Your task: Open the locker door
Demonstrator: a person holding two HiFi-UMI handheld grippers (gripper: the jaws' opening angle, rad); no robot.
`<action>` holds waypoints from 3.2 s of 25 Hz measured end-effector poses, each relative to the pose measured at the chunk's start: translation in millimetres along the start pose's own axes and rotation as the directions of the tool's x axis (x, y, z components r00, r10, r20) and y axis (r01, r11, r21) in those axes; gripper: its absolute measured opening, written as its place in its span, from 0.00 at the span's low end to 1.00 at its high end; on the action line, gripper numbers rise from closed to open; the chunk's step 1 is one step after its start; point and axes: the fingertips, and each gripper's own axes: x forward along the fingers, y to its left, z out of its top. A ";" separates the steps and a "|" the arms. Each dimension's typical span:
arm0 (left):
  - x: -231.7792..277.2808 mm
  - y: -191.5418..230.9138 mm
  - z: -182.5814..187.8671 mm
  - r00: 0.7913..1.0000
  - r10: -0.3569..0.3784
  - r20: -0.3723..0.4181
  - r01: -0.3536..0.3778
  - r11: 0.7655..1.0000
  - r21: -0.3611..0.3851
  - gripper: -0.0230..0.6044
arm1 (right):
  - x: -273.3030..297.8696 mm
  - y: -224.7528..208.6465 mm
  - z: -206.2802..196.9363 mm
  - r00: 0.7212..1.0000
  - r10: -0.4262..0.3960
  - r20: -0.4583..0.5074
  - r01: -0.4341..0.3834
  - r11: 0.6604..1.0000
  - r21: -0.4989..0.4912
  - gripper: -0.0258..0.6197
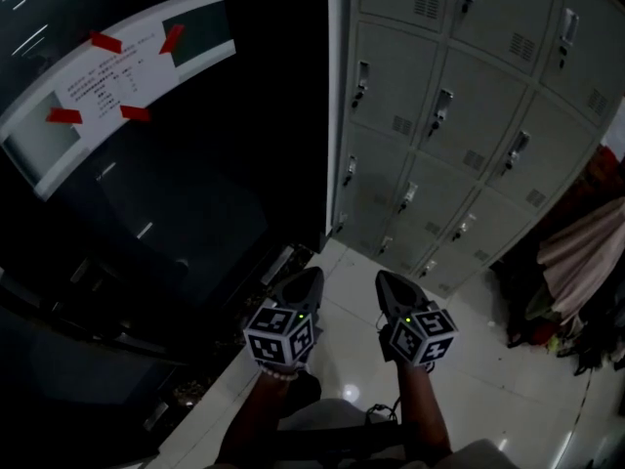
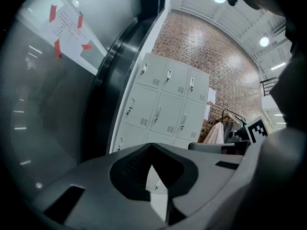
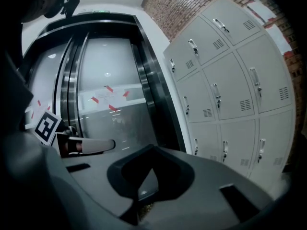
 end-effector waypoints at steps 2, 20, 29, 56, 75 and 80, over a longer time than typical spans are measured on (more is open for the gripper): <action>9.9 19.6 9.3 1.000 -0.010 -0.005 0.010 1.000 0.000 0.02 | 25.4 2.4 6.6 1.000 -0.003 0.007 0.003 1.000 0.001 0.05; 72.1 116.0 66.9 0.992 -0.125 -0.020 0.125 0.992 0.000 0.02 | 145.7 16.8 52.5 0.996 -0.084 0.038 0.086 0.994 -0.068 0.05; 118.5 135.5 78.1 0.990 -0.137 -0.021 0.137 0.991 0.008 0.02 | 188.6 -13.4 81.5 0.992 -0.092 0.090 0.099 0.992 -0.077 0.05; 366.9 195.3 175.7 0.986 -0.164 -0.030 0.166 0.983 0.077 0.02 | 434.3 -233.4 223.2 0.951 -0.265 0.156 0.284 0.952 -0.114 0.35; 393.3 240.3 170.2 0.997 -0.070 -0.043 0.072 0.997 0.037 0.02 | 532.9 -282.2 266.6 0.907 -0.370 0.200 0.400 0.906 -0.140 0.37; 393.4 241.6 163.5 0.996 -0.071 -0.053 0.073 0.997 0.029 0.02 | 540.2 -285.3 265.6 0.912 -0.363 0.193 0.391 0.910 -0.136 0.37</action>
